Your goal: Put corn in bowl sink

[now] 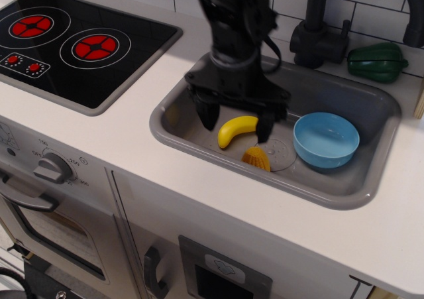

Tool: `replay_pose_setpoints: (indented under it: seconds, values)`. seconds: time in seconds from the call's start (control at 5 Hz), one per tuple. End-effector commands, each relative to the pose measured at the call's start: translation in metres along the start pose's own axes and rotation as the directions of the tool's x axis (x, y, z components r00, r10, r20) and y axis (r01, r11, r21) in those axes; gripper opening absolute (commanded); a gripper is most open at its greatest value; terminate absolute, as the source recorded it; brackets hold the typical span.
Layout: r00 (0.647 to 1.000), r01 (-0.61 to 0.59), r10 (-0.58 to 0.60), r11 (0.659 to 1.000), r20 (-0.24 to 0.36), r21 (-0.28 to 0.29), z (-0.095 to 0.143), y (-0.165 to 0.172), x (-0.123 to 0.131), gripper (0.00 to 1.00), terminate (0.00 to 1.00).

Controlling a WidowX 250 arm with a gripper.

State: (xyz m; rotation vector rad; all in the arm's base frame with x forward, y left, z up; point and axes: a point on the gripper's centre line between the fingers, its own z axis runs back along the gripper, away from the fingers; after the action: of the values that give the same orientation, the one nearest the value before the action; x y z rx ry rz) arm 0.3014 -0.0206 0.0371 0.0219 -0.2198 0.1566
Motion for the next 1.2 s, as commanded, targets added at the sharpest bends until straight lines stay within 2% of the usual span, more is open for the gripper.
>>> replay_pose_setpoints:
  seconds: [0.0, 0.2, 0.4, 0.6, 0.8, 1.0]
  values:
    - [0.999, -0.001, 0.000, 1.000, 0.032, 0.026, -0.006, -0.010, 0.002, 1.00, 0.00]
    - [1.000, 0.007, -0.007, 0.999, 0.008, 0.044, -0.021, -0.013, 0.002, 1.00, 0.00]
    - [1.000, 0.009, -0.011, 0.996, 0.021, 0.088, -0.030, -0.014, 0.002, 1.00, 0.00]
    - [0.999, 0.041, -0.040, 0.995, -0.013, 0.090, -0.039, -0.019, 0.003, 1.00, 0.00]
    - [0.999, 0.044, -0.043, 0.996, -0.015, 0.076, -0.039, -0.024, 0.003, 1.00, 0.00]
    - [0.999, 0.053, -0.052, 0.995, -0.011, 0.081, -0.039, -0.024, 0.002, 0.00, 0.00]
